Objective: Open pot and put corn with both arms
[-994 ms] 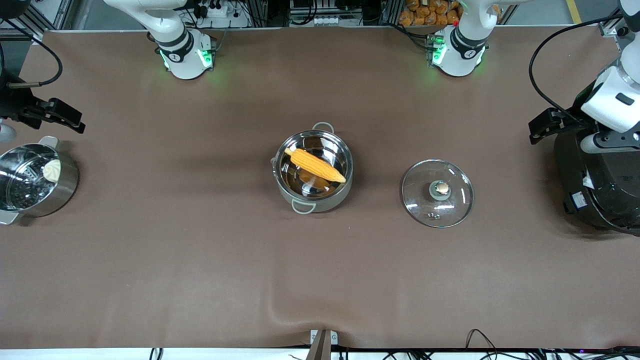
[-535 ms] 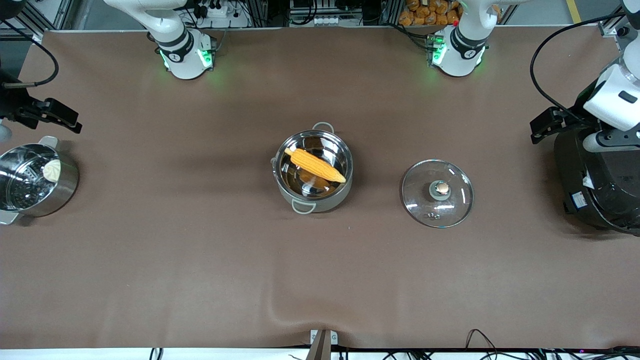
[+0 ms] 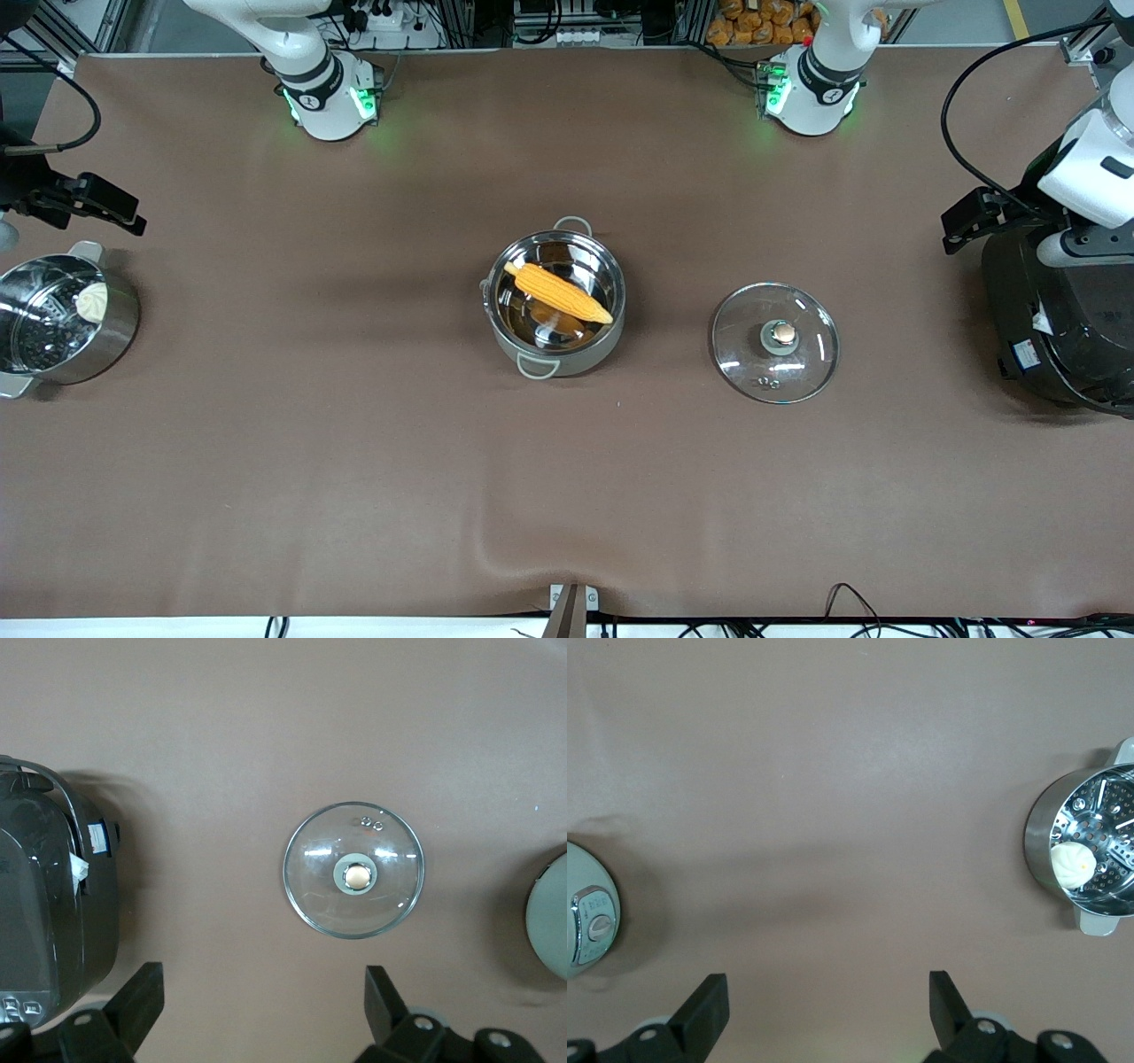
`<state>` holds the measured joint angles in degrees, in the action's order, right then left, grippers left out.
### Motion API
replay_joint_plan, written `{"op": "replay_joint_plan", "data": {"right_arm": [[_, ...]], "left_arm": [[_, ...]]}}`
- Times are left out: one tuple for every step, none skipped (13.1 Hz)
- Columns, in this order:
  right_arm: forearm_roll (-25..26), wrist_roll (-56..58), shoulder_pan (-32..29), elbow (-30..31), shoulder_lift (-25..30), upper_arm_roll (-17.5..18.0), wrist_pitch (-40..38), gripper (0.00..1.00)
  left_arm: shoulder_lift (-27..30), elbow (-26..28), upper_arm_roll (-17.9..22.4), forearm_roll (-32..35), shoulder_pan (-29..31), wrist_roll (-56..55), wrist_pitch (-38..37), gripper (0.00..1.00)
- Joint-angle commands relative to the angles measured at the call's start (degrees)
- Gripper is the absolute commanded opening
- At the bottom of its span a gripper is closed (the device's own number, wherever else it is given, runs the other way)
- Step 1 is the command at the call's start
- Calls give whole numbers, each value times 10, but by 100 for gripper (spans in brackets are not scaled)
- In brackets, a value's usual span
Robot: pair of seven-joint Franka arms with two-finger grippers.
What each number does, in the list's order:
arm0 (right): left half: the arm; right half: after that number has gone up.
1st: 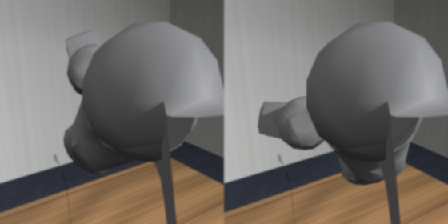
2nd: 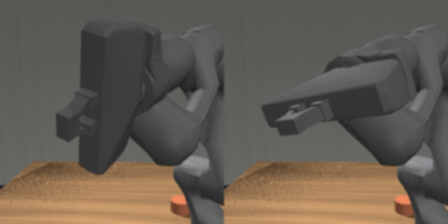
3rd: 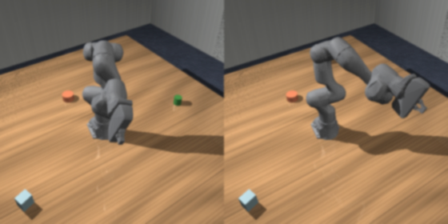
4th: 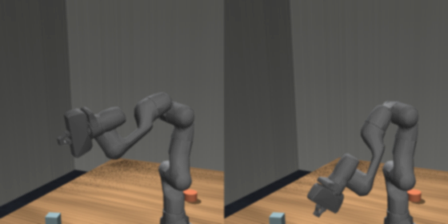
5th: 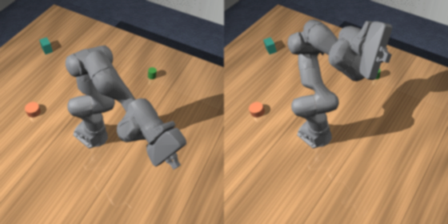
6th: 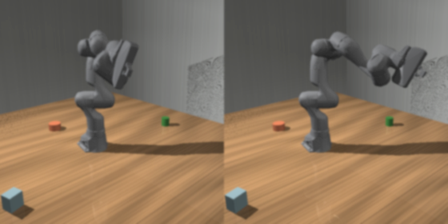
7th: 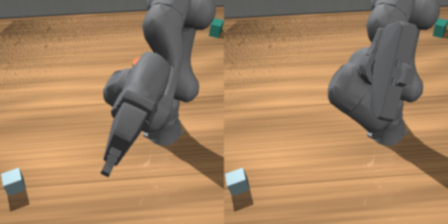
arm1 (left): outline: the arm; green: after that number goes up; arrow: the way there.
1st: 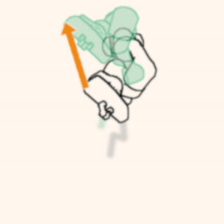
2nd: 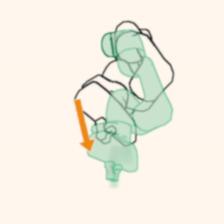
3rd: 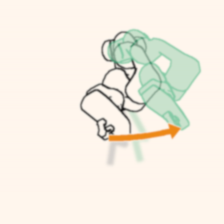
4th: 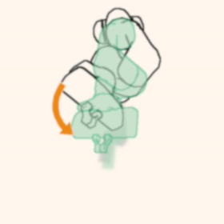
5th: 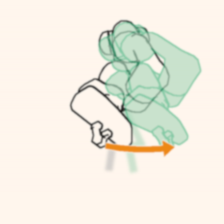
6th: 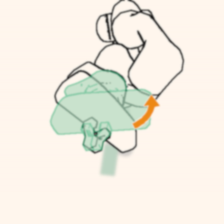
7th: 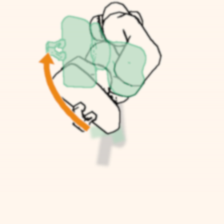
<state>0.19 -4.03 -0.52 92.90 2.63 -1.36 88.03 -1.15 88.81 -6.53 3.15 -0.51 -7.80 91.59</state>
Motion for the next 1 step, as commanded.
{"op": "replay_joint_plan", "data": {"right_arm": [[-13, 10, -6, 16, 17, 1, -1, 100]], "left_arm": [[10, -1, 2, -18, 8, 23, -20, 100]]}}
